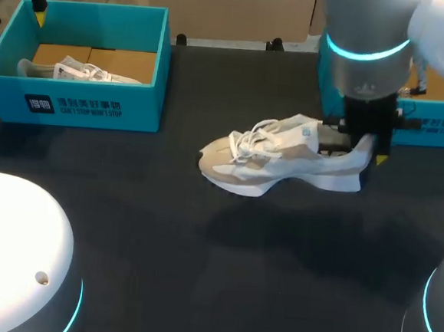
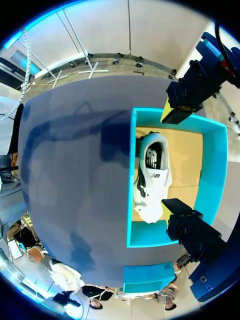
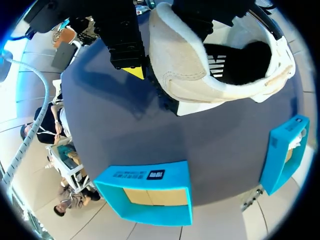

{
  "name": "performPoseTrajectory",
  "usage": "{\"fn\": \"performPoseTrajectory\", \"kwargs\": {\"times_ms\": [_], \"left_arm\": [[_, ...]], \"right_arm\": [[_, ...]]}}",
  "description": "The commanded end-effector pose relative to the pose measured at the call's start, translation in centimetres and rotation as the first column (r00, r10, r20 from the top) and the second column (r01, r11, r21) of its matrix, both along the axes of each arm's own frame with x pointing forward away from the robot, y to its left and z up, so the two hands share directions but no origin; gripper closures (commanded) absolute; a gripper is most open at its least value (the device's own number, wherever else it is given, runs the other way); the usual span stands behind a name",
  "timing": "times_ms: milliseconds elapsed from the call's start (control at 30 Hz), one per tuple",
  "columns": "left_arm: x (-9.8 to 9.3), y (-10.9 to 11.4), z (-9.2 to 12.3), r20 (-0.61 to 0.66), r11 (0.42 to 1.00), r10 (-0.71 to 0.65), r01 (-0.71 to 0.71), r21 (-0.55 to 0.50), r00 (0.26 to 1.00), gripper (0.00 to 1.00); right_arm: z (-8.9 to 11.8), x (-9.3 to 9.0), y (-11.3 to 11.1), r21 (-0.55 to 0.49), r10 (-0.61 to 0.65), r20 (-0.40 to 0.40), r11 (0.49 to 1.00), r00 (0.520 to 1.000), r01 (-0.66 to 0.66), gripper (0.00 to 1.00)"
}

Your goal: Take the shoe out of the shoebox, open the shoe tongue, remove and reinsert the insole, then place the shoe into the shoebox

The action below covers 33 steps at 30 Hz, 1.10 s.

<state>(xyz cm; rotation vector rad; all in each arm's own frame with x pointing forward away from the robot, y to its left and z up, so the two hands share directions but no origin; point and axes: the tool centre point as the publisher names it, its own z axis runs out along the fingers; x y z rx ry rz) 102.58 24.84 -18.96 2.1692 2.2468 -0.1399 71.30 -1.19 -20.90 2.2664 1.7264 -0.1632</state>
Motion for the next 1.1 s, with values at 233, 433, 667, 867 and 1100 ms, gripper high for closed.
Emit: {"fn": "performPoseTrajectory", "kwargs": {"times_ms": [233,433,667,867,1100], "left_arm": [[0.0,0.0,0.0,-0.001,1.0,-0.001,0.001,0.003,1.0,0.0],[0.0,0.0,0.0,-0.001,1.0,-0.001,0.001,0.003,1.0,0.0],[0.0,0.0,0.0,-0.001,1.0,-0.001,0.001,0.003,1.0,0.0],[0.0,0.0,0.0,-0.001,1.0,-0.001,0.001,0.003,1.0,0.0],[0.0,0.0,0.0,-0.001,1.0,-0.001,0.001,0.003,1.0,0.0]], "right_arm": [[-7.1,1.5,1.6,-0.007,0.012,-0.018,1.0,1.0,-0.012,1.0],[-10.1,1.2,2.0,0.026,0.009,-0.041,1.0,0.999,-0.008,1.0],[-13.0,1.2,1.6,0.021,-0.021,-0.038,1.0,0.999,0.021,1.0],[-14.7,1.7,2.0,0.033,-0.012,-0.032,0.999,0.999,0.014,1.0],[-15.9,2.0,3.1,0.046,0.013,-0.041,0.999,0.999,-0.011,1.0]]}}
